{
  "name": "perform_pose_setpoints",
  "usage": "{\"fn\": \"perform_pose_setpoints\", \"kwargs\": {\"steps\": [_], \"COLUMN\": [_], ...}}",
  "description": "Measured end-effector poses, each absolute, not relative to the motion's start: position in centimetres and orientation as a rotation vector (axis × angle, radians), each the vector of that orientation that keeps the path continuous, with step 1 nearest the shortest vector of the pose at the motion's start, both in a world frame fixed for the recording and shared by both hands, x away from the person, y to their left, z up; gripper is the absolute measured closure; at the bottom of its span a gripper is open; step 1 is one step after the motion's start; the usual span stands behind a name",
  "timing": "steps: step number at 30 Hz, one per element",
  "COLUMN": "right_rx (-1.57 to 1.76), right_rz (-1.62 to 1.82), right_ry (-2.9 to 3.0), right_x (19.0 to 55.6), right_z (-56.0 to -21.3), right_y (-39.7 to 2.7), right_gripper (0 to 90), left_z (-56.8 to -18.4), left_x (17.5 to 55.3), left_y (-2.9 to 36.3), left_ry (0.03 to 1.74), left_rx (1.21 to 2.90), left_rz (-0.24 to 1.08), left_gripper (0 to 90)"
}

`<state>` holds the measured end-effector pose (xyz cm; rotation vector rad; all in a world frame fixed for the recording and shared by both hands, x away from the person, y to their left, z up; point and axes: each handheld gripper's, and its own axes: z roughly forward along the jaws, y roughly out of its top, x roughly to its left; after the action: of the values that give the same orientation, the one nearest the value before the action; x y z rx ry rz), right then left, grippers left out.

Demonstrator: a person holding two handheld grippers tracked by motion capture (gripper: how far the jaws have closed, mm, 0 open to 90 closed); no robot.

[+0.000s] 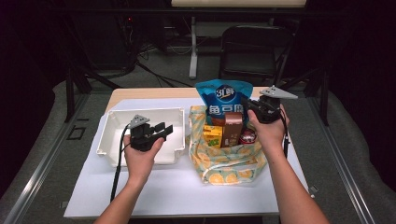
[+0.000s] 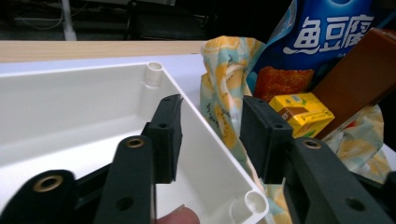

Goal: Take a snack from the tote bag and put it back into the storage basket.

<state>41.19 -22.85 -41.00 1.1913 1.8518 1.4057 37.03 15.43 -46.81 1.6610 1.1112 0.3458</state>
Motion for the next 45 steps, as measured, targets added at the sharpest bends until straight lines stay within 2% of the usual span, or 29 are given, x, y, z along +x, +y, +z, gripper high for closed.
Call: {"fn": "perform_pose_setpoints", "kwargs": {"steps": [5,12,22,31,45], "right_rx": [1.192,1.209,1.155,1.157,1.123], "right_rz": [1.417,1.438,1.502,1.529,1.561], "right_ry": [1.827,1.806,1.752,1.739,1.74], "right_x": [41.2,41.3,40.7,40.8,41.1], "right_z": [-39.8,-38.0,-36.2,-36.3,-35.4], "right_y": [-22.8,-22.9,-22.1,-20.9,-18.5], "right_gripper": [90.0,90.0,90.0,90.0,90.0], "left_z": [-46.3,-45.5,-46.2,-46.2,-43.9], "left_x": [37.1,37.5,37.8,37.7,39.3], "left_y": [15.1,15.3,15.8,15.7,15.4], "left_ry": [1.048,0.995,1.002,1.004,0.951], "left_rx": [1.668,1.666,1.644,1.601,1.573], "left_rz": [0.383,0.382,0.383,0.387,0.423], "left_gripper": [47.0,27.2,31.5,33.9,34.5]}}
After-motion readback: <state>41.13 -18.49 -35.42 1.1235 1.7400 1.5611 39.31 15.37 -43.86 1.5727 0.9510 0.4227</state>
